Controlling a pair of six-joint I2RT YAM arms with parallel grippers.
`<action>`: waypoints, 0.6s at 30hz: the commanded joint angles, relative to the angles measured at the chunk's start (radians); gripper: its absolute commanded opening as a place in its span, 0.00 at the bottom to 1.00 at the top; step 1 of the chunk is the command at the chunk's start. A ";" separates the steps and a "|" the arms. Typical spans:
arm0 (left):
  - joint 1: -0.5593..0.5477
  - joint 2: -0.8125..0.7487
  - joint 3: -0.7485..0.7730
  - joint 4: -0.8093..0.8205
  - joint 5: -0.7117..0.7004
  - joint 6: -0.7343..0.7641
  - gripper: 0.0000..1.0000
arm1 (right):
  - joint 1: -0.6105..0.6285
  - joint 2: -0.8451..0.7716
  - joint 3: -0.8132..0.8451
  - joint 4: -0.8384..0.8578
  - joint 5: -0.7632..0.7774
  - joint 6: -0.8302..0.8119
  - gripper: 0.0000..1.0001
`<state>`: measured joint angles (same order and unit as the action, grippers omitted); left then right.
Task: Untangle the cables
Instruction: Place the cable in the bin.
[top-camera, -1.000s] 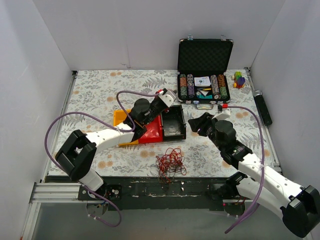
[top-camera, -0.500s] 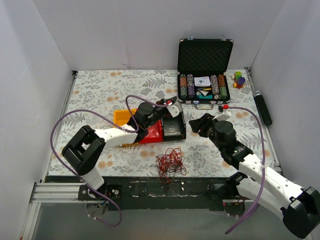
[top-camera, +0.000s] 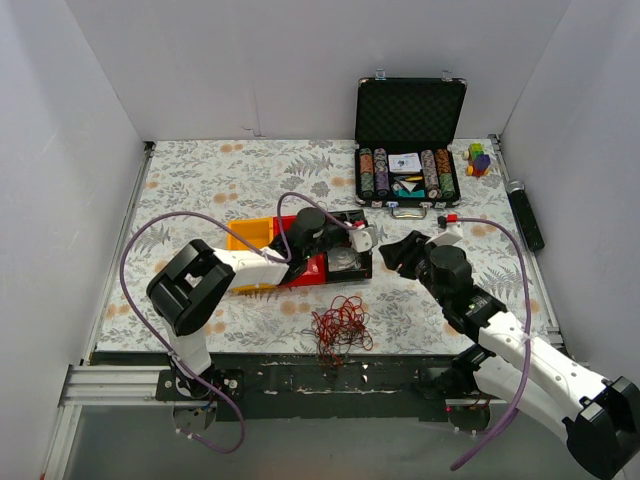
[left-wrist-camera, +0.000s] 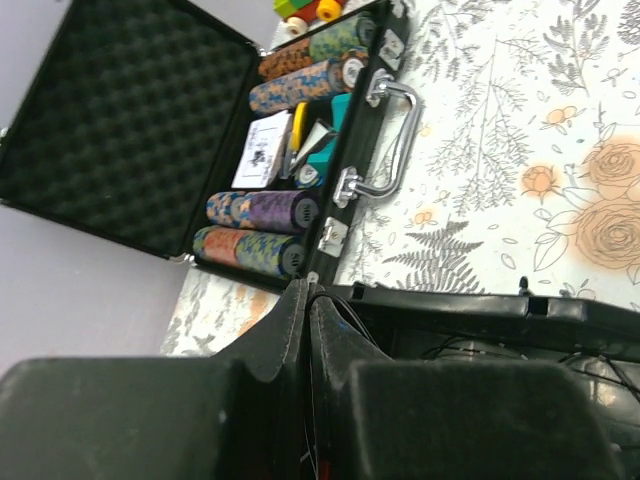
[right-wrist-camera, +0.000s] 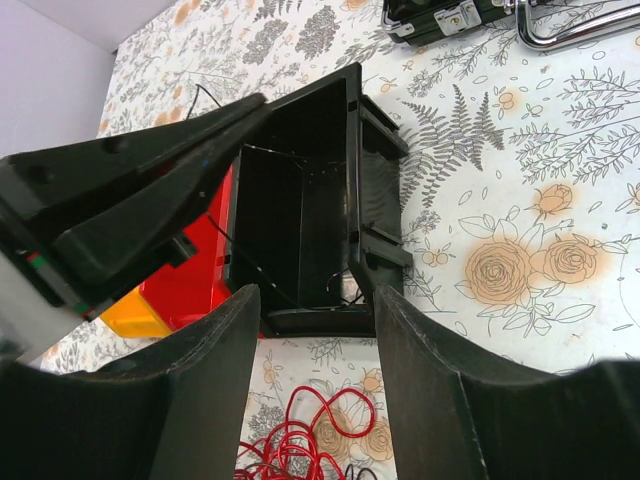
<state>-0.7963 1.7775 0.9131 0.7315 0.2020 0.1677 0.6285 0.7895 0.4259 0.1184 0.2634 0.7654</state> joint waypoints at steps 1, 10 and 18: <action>-0.006 0.000 0.113 -0.202 0.085 -0.040 0.00 | -0.001 -0.026 -0.010 0.024 0.020 0.015 0.58; -0.009 -0.007 0.181 -0.527 0.162 -0.045 0.00 | -0.001 -0.018 -0.004 0.029 0.011 0.015 0.58; -0.007 -0.046 0.181 -0.725 0.169 0.047 0.09 | -0.001 0.014 0.019 0.090 -0.078 0.009 0.60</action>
<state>-0.8009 1.8011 1.0672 0.1268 0.3428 0.1646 0.6285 0.7952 0.4202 0.1158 0.2440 0.7757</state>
